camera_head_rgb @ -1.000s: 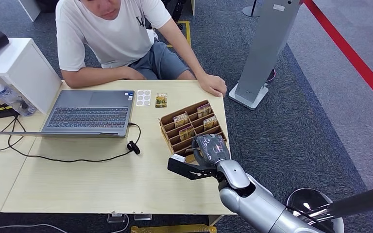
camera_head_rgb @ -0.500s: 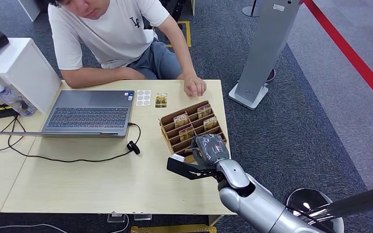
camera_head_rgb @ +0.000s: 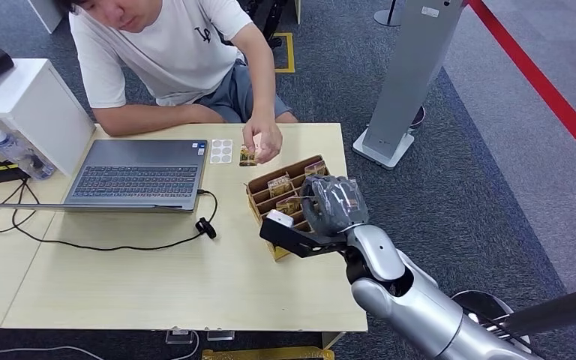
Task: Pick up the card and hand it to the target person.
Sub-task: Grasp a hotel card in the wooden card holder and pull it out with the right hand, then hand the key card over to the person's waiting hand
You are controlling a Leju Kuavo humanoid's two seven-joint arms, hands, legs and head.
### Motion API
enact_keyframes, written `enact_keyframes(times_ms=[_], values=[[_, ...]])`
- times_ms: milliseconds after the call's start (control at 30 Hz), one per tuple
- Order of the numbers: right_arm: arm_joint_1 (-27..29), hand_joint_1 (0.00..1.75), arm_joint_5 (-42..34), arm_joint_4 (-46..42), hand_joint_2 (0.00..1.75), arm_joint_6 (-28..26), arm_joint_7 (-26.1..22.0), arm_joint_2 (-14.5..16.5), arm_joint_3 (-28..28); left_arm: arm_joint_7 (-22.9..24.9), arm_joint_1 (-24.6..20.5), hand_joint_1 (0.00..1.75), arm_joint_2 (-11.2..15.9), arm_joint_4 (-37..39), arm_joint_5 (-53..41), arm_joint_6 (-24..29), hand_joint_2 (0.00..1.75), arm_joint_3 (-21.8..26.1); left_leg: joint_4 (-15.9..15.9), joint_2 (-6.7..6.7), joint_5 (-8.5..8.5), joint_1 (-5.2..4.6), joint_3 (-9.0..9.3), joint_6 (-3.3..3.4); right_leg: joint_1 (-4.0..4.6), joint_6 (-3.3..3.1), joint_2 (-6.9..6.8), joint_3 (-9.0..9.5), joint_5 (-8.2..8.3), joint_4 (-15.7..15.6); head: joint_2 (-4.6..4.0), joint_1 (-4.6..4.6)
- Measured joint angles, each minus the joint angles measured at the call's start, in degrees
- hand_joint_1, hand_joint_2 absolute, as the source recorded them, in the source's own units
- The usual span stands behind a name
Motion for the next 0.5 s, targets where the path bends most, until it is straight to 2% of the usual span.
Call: enact_keyframes(times_ms=[100, 200, 500], values=[[-0.23, 1.50, 0.46, -4.35, 1.75, -1.78, -1.48, -0.33, -0.46, -0.06, 0.01, 0.00, -0.01, 0.00, 0.02, 0.02, 0.00, 0.01, 0.00, 0.00, 0.00, 0.00, -0.01, 0.00, 0.00, 0.00, 0.00, 0.00, 0.00, 0.00, 0.00, -0.03], [-0.21, 1.50, 1.14, -6.33, 1.75, -6.65, -4.77, -0.15, -0.48, -0.18, -0.02, 0.00, -0.04, 0.00, 0.02, -0.02, 0.00, 0.02, -0.01, -0.01, 0.00, 0.00, -0.02, 0.00, 0.00, 0.00, 0.00, 0.01, -0.01, 0.00, 0.00, -0.09], [-0.11, 1.50, 0.64, -1.15, 1.75, -19.09, -13.53, 2.80, -0.38, -0.19, -0.11, 0.00, -0.30, 0.00, -0.30, -0.21, 0.00, -0.01, -0.01, -0.01, 0.00, 0.00, -0.04, 0.00, 0.00, 0.00, -0.01, 0.02, 0.00, 0.01, 0.00, 0.02]])
